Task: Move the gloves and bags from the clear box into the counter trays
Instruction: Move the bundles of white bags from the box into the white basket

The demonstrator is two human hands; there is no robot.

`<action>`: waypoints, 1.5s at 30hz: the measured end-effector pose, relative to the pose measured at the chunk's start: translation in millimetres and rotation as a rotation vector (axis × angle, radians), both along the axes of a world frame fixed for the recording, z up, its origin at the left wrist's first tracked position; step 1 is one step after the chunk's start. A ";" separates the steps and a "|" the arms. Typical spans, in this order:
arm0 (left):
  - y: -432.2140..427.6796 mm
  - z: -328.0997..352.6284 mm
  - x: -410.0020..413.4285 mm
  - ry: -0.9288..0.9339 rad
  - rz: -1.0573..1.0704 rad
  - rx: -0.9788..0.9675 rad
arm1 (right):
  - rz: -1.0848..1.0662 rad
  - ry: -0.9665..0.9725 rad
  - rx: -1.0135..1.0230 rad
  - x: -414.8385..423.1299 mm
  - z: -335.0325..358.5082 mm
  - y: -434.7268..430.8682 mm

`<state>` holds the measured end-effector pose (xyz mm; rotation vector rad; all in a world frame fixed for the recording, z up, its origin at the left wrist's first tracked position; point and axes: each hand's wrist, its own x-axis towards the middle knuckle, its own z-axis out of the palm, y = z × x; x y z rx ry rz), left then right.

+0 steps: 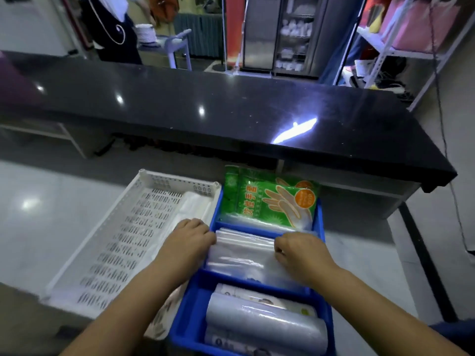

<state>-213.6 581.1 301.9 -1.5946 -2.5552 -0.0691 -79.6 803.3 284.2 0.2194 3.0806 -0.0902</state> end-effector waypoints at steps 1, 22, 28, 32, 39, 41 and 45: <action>-10.9 2.0 0.4 -0.034 0.034 0.073 | 0.035 0.027 -0.014 -5.9 1.7 -2.7; -341.1 -22.0 115.5 -0.064 0.926 0.278 | 0.586 0.135 -0.161 -76.8 39.3 -273.8; -471.9 -48.7 161.9 -0.164 1.186 0.327 | 0.660 0.054 -0.226 -58.2 22.3 -404.8; -543.4 -73.6 188.9 -0.261 1.340 0.353 | 0.716 -0.052 -0.198 -46.6 1.1 -486.1; -605.1 -101.2 222.1 -0.416 1.465 0.373 | 0.716 -0.263 -0.149 -40.1 -48.3 -554.7; -612.3 -111.6 227.8 -0.455 1.495 0.385 | 0.742 -0.313 -0.104 -42.8 -69.3 -564.2; -621.5 -134.3 236.6 -0.521 1.546 0.366 | 0.822 -0.447 -0.059 -55.0 -114.1 -585.1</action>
